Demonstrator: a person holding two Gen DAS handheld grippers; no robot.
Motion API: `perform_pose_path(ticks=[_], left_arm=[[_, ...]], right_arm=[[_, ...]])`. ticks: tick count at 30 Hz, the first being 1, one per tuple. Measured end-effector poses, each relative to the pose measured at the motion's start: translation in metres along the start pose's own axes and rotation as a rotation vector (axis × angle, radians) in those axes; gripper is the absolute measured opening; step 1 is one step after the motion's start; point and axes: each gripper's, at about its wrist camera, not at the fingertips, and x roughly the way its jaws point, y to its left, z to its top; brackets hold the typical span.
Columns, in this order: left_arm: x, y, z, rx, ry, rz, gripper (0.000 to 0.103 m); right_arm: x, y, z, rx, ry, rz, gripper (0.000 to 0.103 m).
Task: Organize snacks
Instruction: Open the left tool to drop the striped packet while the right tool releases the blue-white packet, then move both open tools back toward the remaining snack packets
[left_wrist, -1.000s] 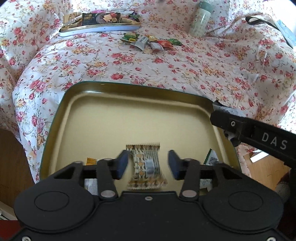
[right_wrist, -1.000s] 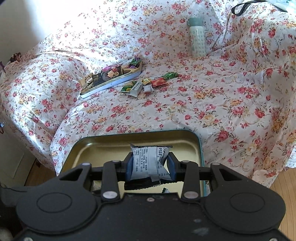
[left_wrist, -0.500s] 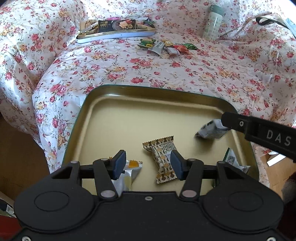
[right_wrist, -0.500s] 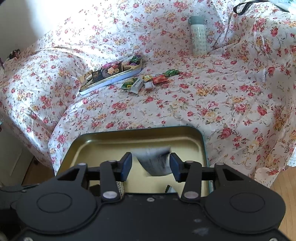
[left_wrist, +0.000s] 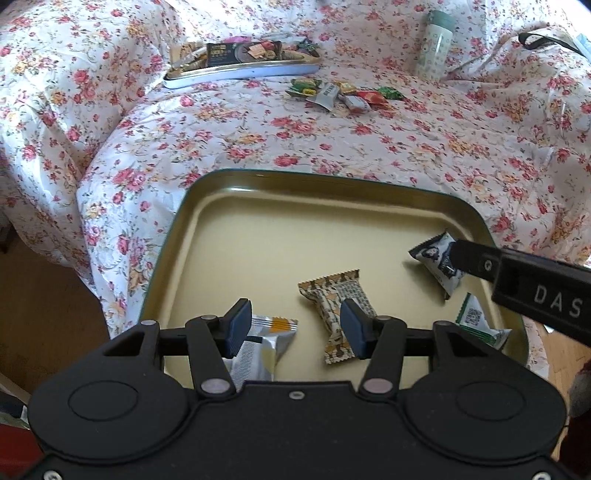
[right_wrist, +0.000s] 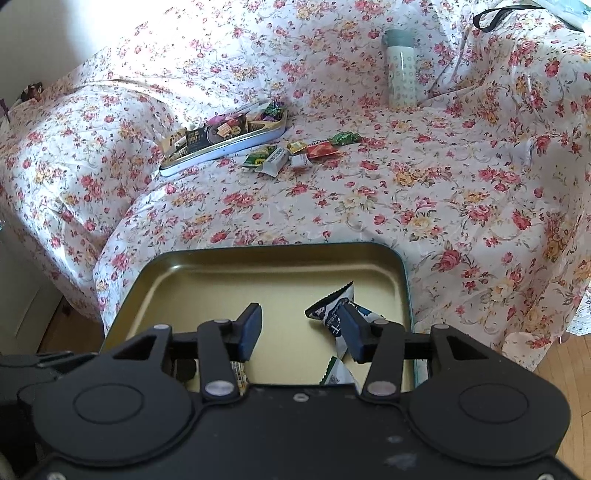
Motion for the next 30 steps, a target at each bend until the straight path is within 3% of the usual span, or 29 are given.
perform_pose_path(ticks=[9, 14, 21, 30], left_arm=[[-0.003, 0.007, 0.005, 0.008, -0.048, 0.076, 0.059], [-0.001, 0.013, 0.013, 0.04, -0.048, 0.054, 0.06], [0.003, 0.015, 0.048, 0.146, -0.096, 0.019, 0.064], [0.027, 0.021, 0.102, 0.19, -0.142, 0.002, 0.067]], right_arm=[[0.005, 0.004, -0.004, -0.041, 0.039, 0.006, 0.059], [0.01, 0.001, 0.0, -0.044, 0.069, 0.02, 0.062], [0.019, 0.002, 0.019, -0.114, 0.091, 0.028, 0.067], [0.05, -0.005, 0.061, -0.175, 0.081, 0.011, 0.07]])
